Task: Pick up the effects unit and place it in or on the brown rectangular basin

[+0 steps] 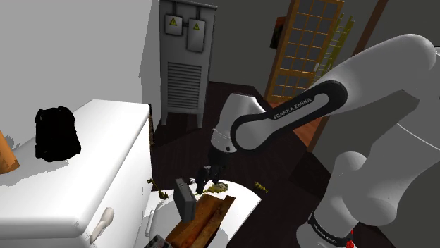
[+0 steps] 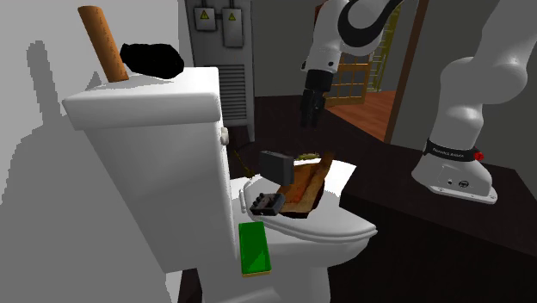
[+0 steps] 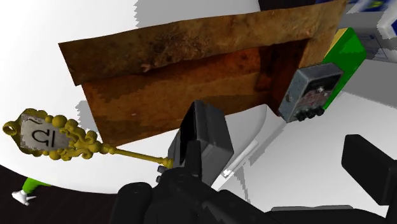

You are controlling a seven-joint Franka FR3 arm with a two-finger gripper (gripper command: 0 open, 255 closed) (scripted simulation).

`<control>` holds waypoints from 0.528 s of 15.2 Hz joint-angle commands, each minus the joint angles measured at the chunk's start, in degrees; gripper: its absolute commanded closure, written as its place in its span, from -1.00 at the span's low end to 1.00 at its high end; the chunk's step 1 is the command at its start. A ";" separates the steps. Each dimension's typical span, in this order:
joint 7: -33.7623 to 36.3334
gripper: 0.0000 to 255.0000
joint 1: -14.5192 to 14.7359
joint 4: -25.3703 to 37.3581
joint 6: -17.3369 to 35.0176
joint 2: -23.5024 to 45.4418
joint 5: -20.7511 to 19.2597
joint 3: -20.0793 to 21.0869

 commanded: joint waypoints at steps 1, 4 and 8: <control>0.74 -1.00 -0.74 0.92 -4.10 -2.99 -1.35 -0.68; 1.01 -1.00 -1.04 1.33 -5.88 -4.31 -1.88 -1.00; 1.01 -1.00 -1.04 1.33 -5.88 -4.31 -1.88 -1.00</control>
